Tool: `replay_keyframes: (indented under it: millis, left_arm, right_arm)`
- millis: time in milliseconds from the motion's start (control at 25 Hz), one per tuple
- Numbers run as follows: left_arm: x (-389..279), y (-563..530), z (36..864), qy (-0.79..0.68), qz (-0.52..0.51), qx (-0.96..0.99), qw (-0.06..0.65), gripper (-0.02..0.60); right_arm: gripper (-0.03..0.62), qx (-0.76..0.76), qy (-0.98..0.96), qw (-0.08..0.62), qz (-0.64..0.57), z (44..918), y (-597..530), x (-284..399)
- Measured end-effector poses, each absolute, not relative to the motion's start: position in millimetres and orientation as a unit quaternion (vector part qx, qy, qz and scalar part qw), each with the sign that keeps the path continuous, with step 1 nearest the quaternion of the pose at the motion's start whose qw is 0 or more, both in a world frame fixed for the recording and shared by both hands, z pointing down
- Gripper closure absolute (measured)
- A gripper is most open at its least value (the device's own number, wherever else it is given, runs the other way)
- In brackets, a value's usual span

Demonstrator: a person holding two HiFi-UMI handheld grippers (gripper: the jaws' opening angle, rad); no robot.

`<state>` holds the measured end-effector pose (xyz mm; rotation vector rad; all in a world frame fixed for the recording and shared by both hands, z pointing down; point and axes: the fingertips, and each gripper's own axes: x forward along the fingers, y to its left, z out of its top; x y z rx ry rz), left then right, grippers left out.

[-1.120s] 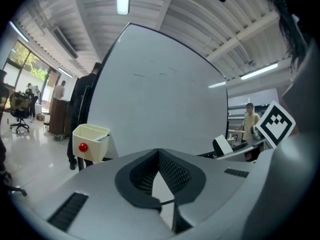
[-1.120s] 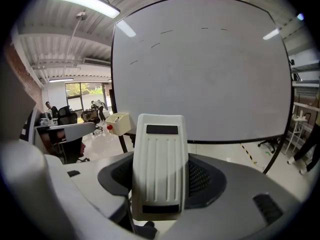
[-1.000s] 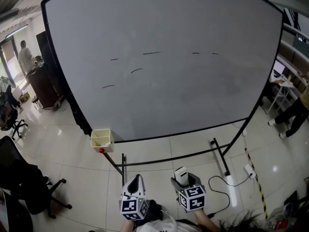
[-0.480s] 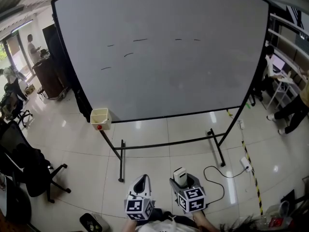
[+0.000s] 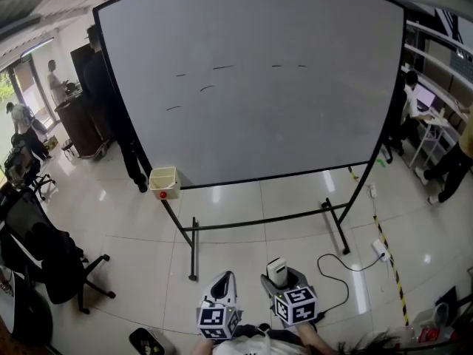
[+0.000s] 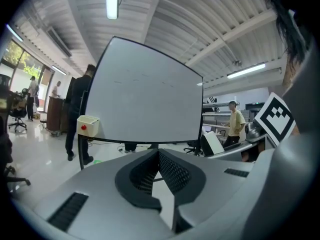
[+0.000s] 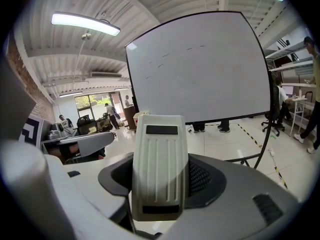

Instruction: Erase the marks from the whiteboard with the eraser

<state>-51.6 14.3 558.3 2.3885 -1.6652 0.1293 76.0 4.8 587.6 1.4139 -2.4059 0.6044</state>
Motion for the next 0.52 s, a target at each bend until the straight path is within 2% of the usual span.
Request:
replay_keyframes:
  millis: [520]
  left_arm:
    - [-82,28,567,-0.584,0.043,0.800,0.130,0.597]
  right_arm:
    - [0.319,0.473,-0.840,0.154,0.215,592,16,49]
